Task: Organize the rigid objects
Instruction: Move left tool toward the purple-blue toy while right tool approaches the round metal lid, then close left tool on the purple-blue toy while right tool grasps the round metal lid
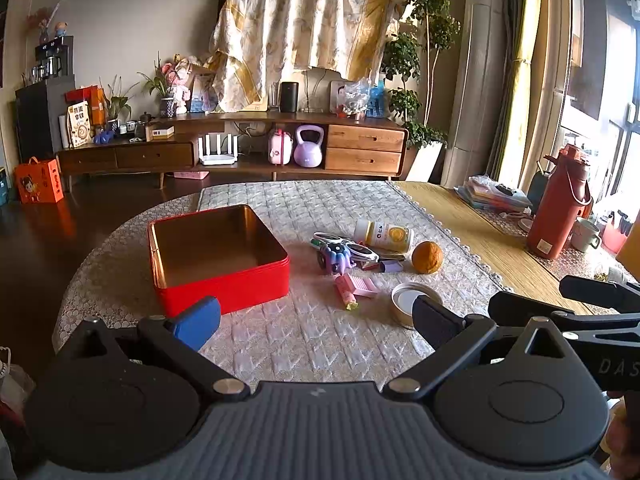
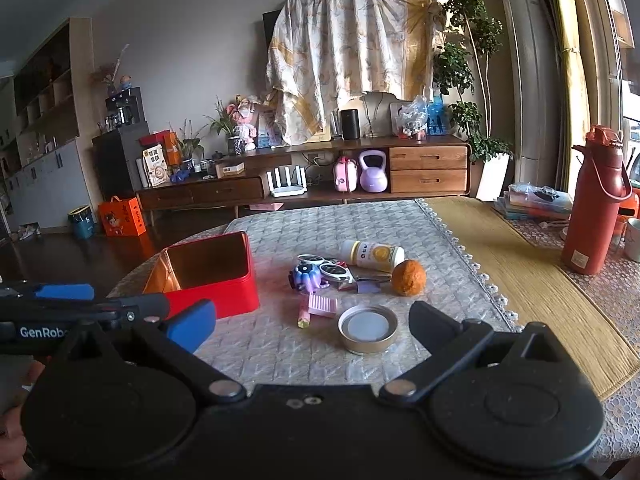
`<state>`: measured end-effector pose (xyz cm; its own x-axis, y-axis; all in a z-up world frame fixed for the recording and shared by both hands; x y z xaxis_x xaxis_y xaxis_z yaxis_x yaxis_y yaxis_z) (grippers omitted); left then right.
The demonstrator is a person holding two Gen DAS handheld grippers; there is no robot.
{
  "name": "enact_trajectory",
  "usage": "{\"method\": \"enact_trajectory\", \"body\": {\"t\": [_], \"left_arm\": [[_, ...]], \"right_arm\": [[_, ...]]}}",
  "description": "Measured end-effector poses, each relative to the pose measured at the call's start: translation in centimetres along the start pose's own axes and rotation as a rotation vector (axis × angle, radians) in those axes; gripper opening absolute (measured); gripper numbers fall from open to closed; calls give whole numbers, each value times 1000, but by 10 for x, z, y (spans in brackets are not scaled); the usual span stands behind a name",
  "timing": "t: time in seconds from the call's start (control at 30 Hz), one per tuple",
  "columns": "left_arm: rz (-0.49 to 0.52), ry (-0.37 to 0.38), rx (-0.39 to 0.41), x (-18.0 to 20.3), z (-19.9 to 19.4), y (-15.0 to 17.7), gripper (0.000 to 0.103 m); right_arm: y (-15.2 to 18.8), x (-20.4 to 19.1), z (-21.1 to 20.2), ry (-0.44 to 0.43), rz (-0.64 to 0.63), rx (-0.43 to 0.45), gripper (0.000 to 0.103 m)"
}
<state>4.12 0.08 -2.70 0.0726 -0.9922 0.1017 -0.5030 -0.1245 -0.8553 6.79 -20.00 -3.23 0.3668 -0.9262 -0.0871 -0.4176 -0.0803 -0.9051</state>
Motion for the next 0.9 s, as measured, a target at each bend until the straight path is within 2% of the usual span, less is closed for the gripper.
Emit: {"method": "enact_trajectory", "body": {"t": [0.3,0.7,0.8,0.9], "left_arm": [[-4,2,-15,1,8,3,103],[-5,-4,-82,-4,64,-14,103],[-12,7,-108,-3,80,-17,103],[-10,-13,-118,-2,98,-20,103]], "right_arm": [[1,4,11,-19,-7,-22,103],[-5,35,58,-21,-77,-79,103],[-5,42,73,-36,-101,-100,103],[-2,49,87,-59,-128,-123,103]]}}
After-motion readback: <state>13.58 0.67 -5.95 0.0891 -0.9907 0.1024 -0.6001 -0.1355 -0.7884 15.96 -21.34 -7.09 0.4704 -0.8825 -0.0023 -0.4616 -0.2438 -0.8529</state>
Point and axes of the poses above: each gripper's, at about its wrist camera, not at the fingertips, and z roughly the way its jaws point, x to its right, y to its underside, the point moved 4 cm from there along z, roughly the way its jaws point, and after that the axes turned 3 degrees about -z, right-handed, at the moved point
